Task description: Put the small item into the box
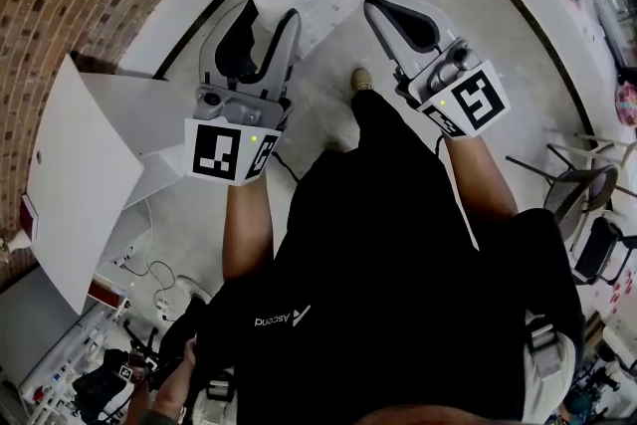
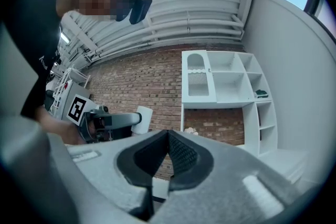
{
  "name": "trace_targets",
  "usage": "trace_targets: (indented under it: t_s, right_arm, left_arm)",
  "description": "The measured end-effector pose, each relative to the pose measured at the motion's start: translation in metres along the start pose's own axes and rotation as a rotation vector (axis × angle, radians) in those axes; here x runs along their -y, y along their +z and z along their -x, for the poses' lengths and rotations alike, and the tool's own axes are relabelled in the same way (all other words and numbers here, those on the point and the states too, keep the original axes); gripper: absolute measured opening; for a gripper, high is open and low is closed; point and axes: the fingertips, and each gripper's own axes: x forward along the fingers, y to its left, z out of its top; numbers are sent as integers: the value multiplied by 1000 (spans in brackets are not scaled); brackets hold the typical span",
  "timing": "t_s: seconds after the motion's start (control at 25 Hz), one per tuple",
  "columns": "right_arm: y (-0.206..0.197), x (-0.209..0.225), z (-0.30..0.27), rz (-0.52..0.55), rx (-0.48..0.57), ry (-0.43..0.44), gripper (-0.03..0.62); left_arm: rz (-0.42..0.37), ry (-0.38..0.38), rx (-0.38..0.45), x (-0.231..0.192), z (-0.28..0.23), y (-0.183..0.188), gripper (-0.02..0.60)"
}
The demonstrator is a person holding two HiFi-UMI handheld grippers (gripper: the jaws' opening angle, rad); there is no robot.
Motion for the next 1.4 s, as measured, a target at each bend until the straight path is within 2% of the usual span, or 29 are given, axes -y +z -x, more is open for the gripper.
trace_targets:
  t_s: [0.24,0.72,1.12,1.4]
  right_arm:
    - [-12,41,-29,-4,2,12,0]
    - [-39,151,-88,24,-11,62,0]
    - [-62,240,-120,-7,-5,104,0]
    - [-80,275,-139,-36,-45,151,1]
  left_arm:
    - [-2,8,-25,-27,-37,-20,164]
    - [-8,38,-109,-80,-139,-70,164]
    - [-2,78,-257,-113,-211,-129,164]
    - [20,121,-405,-137,-240,-182,164]
